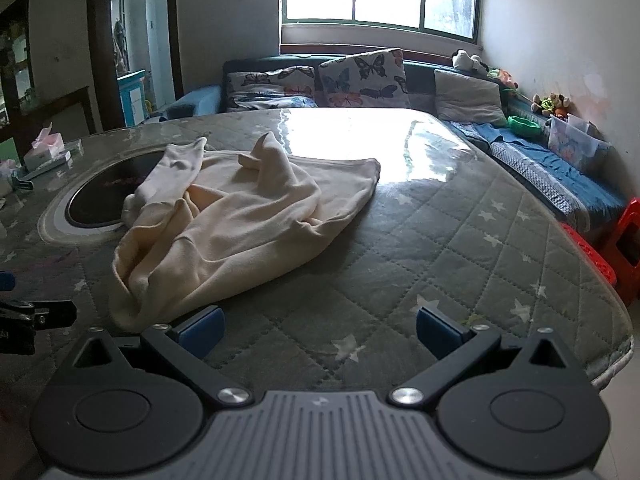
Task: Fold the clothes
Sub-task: 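Move both tools toward the sweatshirt's hem edge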
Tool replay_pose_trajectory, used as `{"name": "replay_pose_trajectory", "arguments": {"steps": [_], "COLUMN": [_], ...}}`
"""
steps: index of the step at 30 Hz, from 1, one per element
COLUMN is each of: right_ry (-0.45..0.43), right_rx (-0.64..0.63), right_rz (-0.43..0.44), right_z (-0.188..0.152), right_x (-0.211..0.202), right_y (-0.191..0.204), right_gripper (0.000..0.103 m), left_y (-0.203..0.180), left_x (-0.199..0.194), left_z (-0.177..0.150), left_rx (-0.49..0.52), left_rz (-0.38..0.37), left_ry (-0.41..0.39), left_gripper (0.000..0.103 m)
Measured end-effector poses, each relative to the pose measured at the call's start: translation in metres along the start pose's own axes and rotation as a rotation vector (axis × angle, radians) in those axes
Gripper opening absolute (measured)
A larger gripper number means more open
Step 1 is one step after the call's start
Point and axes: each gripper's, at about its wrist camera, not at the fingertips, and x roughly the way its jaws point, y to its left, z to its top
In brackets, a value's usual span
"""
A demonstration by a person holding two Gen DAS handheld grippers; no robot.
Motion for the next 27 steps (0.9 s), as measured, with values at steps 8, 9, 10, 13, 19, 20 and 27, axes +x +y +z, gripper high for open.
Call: {"name": "replay_pose_trajectory", "arguments": {"steps": [8,9,10,13,19,20,27], "right_ry": [-0.007,-0.007,-0.007,-0.008,-0.007,-0.007,-0.005], "right_rx": [-0.007,-0.008,-0.009,-0.012,-0.022,-0.024,-0.038], "right_rz": [0.011,0.012,0.014,0.018,0.024,0.025,0.031], "right_z": [0.003,0.004,0.004,0.005,0.013,0.015,0.027], "right_x": [-0.001,-0.001,-0.001,-0.001,0.004,0.005,0.012], "right_y": [0.002,0.002,0.003,0.004,0.007,0.007,0.010], "right_gripper": [0.103,0.103,0.103,0.103,0.103,0.103,0.103], "left_y": [-0.004,-0.004,-0.004,-0.004,-0.002,-0.002,0.001], "left_x": [-0.001,-0.001,-0.001,0.000,0.004,0.005,0.011], "left_z": [0.002,0.002,0.002,0.004,0.008,0.010,0.020], "left_rx": [0.011,0.011,0.011,0.013,0.009,0.008,0.010], "left_rz": [-0.007,-0.008,-0.009,-0.011,-0.018,-0.018,-0.017], "left_ry": [0.002,0.002,0.001,0.006,0.014,0.016,0.028], "left_gripper": [0.103,0.103,0.103,0.103,0.103,0.103,0.103]}}
